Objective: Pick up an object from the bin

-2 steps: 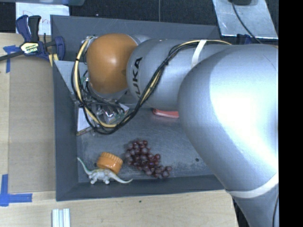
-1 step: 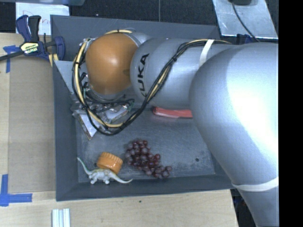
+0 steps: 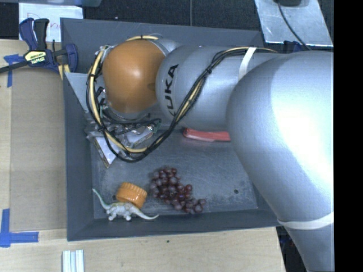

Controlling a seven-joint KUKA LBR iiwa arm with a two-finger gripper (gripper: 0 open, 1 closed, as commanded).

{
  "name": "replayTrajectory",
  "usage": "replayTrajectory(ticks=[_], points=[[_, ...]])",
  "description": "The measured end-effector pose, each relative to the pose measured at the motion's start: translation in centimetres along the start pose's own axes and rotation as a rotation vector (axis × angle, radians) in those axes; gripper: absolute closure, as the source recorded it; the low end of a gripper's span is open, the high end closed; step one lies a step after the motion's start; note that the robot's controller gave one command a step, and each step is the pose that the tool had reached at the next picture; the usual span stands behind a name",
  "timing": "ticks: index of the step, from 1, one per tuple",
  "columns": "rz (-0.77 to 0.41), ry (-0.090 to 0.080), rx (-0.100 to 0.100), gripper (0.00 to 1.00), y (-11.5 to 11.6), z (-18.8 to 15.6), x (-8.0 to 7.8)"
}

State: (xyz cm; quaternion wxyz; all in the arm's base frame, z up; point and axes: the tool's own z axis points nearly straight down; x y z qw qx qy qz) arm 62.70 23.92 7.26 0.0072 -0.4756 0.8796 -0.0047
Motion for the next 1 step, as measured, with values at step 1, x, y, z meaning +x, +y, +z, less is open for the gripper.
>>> replayTrajectory(ticks=[1], points=[[0.002, -0.001, -0.005, 1.0, 0.18, -1.57, 0.02]])
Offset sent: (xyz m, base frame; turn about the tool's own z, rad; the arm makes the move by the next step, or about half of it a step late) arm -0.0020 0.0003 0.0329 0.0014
